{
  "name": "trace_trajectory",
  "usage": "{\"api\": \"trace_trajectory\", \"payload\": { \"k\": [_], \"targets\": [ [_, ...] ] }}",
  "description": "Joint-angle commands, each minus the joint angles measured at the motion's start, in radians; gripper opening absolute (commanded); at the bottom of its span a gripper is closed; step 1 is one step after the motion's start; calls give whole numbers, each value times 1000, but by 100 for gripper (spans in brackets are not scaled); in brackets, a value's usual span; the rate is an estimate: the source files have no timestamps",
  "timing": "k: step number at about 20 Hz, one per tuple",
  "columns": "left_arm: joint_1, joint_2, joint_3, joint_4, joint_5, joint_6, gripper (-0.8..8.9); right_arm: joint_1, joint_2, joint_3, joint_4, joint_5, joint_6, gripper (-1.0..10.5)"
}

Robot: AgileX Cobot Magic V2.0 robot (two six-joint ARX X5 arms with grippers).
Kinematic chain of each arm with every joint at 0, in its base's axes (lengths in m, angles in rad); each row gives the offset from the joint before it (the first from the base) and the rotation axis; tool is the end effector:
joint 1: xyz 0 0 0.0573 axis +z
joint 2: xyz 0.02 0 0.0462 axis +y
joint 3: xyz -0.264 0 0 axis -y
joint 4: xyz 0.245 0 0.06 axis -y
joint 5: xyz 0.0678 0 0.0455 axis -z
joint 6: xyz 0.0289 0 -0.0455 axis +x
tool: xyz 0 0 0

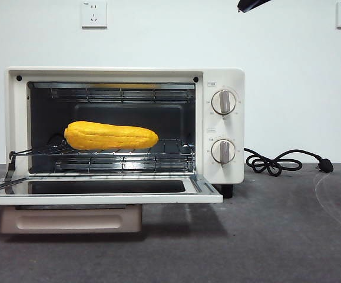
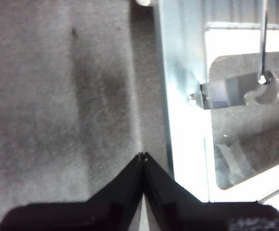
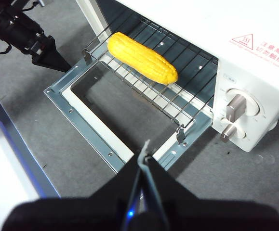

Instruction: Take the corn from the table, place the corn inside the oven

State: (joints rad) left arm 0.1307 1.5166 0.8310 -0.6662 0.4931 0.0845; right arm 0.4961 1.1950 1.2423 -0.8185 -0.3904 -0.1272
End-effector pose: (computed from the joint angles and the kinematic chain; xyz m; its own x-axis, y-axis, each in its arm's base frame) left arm 0.2532 0.0195 0.1674 0.2514 -0.4444 -0.8598 0.0689 0.8943 -0.4421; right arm 0.1995 0.1205 0.3547 0.4020 0.6503 -0.6446 -0.7524 0.6358 0.1721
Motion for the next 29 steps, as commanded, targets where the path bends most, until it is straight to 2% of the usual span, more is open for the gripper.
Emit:
{"api": "trace_trajectory", "payload": {
  "k": [1, 5, 12, 19, 22, 29],
  "targets": [
    [-8, 8, -8, 7, -2, -6, -8, 0, 6, 0, 2, -3, -6, -12],
    [-8, 8, -8, 1, 30, -6, -8, 0, 6, 0, 2, -3, -6, -12],
    [-8, 8, -8, -18, 164, -6, -8, 0, 6, 0, 1, -3, -6, -12],
    [5, 8, -7, -66, 194, -4, -8, 0, 6, 0, -1, -3, -6, -12],
    [22, 8, -6, -69, 275, -2, -8, 0, 6, 0, -2, -3, -6, -12],
    [73, 7, -4, -3, 593, -7, -8, 0, 6, 0, -23, -3, -6, -12]
  ]
}}
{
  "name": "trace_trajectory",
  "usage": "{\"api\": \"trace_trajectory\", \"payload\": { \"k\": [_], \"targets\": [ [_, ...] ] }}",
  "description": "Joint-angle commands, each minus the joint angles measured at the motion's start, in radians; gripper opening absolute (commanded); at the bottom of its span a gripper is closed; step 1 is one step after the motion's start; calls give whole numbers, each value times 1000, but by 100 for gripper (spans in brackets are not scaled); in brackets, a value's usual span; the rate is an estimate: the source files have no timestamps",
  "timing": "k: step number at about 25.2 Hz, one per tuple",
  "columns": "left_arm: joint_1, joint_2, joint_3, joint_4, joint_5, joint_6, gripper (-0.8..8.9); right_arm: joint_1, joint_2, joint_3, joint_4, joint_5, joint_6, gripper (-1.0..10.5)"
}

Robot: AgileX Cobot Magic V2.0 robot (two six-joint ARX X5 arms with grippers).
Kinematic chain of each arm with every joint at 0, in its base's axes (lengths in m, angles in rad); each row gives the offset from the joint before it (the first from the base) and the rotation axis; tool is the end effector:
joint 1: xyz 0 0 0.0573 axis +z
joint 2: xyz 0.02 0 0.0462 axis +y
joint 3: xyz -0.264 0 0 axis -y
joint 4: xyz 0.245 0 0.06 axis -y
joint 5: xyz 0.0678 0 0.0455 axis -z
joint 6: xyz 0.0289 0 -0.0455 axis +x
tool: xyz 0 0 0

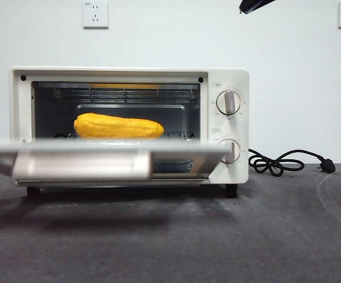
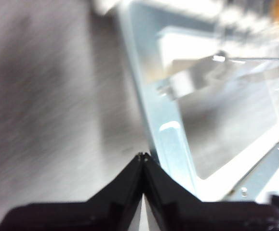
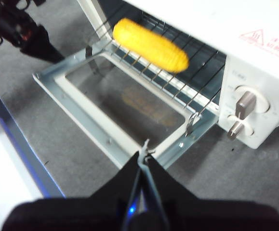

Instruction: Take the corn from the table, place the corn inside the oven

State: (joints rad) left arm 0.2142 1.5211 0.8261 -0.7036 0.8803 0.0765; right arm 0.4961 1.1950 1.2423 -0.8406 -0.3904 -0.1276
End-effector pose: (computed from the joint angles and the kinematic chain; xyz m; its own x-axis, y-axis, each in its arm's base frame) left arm 0.2473 0.0310 0.1714 0.2705 -0.7301 -0.6275 0.0673 0.6645 -0.7442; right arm 0.1982 0.1198 0.3532 0.3894 0.6435 -0.6590 -0.7492 0.6375 0.1797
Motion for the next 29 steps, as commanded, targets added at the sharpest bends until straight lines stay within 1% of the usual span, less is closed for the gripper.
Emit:
{"api": "trace_trajectory", "payload": {
  "k": [1, 4, 7, 11, 13, 17, 25, 27, 29],
  "targets": [
    [-2, 1, 1, 43, 253, 1, -8, 0, 6, 0, -2, -3, -6, -12],
    [27, -7, 3, 77, 361, -24, -8, 0, 6, 0, -2, -3, -6, -12],
    [69, -27, 14, 127, 437, -62, -7, 0, 6, 0, 0, -3, -6, -12],
    [110, -74, 40, 216, 442, -165, -7, 0, 6, 0, -9, -3, -6, -12],
    [129, -115, 50, 235, 415, -208, -7, 0, 6, 0, -21, -2, -7, -12],
    [132, -215, 53, 234, 356, -233, -7, 0, 6, 0, -19, -3, -7, -12],
    [100, -475, 53, 182, 292, -266, -7, 0, 6, 0, -20, -3, -6, -12],
    [92, -545, 53, 159, 250, -285, -7, 0, 6, 0, -20, -3, -6, -12],
    [83, -616, 53, 126, 183, -286, -7, 0, 6, 0, -20, -3, -6, -12]
  ]
}}
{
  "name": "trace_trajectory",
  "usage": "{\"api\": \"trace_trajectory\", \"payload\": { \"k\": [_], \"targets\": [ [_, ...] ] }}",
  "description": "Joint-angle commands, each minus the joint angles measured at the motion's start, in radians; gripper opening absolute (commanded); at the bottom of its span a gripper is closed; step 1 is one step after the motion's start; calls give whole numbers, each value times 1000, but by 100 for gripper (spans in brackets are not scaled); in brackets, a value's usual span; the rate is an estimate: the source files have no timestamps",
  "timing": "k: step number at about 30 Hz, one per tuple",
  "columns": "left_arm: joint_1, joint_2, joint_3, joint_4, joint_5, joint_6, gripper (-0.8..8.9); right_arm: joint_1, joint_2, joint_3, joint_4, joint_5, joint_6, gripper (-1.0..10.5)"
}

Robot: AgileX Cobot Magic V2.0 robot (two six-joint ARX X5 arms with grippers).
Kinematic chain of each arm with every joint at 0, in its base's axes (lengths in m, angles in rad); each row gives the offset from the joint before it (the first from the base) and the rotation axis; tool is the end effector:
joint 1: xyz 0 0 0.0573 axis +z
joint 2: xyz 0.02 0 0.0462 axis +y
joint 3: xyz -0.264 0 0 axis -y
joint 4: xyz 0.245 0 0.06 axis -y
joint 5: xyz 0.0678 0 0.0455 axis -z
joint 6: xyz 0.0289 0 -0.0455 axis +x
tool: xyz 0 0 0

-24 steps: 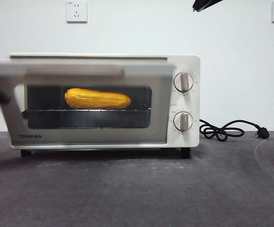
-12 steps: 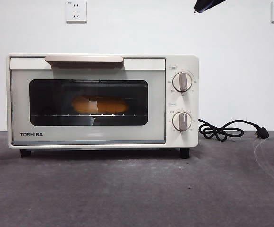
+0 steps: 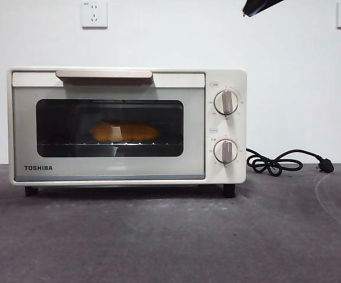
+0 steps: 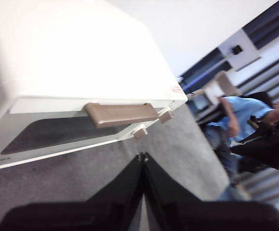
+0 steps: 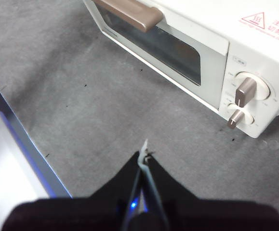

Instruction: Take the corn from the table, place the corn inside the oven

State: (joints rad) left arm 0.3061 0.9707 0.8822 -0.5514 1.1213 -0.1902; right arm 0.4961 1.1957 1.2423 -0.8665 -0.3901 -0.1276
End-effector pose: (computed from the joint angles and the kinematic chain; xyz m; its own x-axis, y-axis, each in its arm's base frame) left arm 0.1840 0.0308 0.3115 0.6038 -0.7538 -0.2595 0.4403 0.5866 -0.6798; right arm 0.1968 0.1190 0.3514 0.3739 0.6348 -0.6762 -0.7448 0.6400 0.1889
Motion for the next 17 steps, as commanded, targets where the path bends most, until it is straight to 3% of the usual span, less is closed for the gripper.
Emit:
{"api": "trace_trajectory", "payload": {
  "k": [1, 6, 13, 17],
  "targets": [
    [-15, -108, -3, -50, -108, -20, -7, 0, 6, 0, 6, -3, -6, -12],
    [-52, -269, -3, -156, -339, -19, -7, 0, 6, 0, 7, -3, -6, -12],
    [-86, -446, -3, -280, -742, -19, -7, 0, 6, 0, 6, -3, 11, -12],
    [-89, -493, -3, -296, -777, -19, -7, 1, 6, 0, 12, -3, 19, -12]
  ]
}}
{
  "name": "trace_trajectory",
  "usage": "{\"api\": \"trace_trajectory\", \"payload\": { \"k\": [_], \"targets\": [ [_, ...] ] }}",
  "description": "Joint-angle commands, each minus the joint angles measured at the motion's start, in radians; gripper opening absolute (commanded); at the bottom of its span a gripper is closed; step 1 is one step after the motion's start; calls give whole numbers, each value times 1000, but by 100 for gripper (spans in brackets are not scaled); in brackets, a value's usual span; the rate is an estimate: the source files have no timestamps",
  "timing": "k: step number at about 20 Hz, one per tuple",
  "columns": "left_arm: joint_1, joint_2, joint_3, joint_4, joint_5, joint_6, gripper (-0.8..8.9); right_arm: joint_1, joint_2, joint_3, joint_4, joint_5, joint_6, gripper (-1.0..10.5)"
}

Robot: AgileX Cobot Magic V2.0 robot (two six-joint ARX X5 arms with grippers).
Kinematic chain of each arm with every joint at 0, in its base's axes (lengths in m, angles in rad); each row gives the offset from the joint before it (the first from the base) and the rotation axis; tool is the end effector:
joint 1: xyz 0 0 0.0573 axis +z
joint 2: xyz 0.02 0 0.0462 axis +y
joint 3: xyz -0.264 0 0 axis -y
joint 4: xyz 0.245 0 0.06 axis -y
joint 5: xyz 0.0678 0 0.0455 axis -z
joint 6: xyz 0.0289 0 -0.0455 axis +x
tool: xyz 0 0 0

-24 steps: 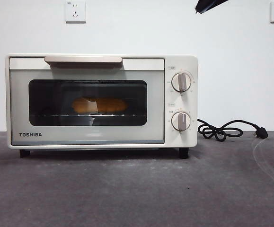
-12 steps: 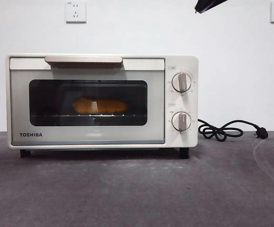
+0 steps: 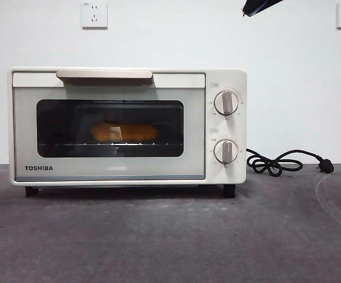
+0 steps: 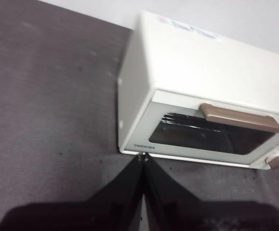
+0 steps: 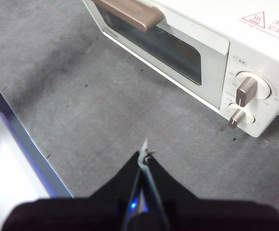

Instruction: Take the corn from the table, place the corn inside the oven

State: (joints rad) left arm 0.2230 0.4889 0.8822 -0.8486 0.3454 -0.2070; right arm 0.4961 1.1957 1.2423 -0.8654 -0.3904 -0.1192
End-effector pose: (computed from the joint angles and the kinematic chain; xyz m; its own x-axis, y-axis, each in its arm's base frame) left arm 0.0758 0.0072 0.3350 0.8990 -0.1433 -0.4138 -0.0016 0.9439 -0.3303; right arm 0.1969 0.1191 0.3515 0.3744 0.6354 -0.6754 -0.7404 0.6433 0.1947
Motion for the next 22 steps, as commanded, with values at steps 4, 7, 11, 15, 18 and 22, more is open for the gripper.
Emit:
{"api": "trace_trajectory", "payload": {
  "k": [4, 7, 11, 15, 18, 22],
  "targets": [
    [-7, -18, -3, -3, 77, -8, -5, 1, 6, 0, 8, -2, 14, -12],
    [-7, -9, -3, -4, 139, -51, -4, 0, 6, 0, -4, 11, 13, -12],
    [-7, 20, -3, 4, 152, -58, -4, 0, 6, 0, 0, 87, 13, -12],
    [-7, 76, -3, 4, 152, -58, -4, 0, 6, 0, 0, 151, 13, -12],
    [-9, 126, -3, 5, 147, -57, -4, 0, 6, 0, 0, 192, 13, -12],
    [-56, 132, -3, 6, 93, -50, -4, 0, 6, 0, -1, 267, 13, -11]
  ]
}}
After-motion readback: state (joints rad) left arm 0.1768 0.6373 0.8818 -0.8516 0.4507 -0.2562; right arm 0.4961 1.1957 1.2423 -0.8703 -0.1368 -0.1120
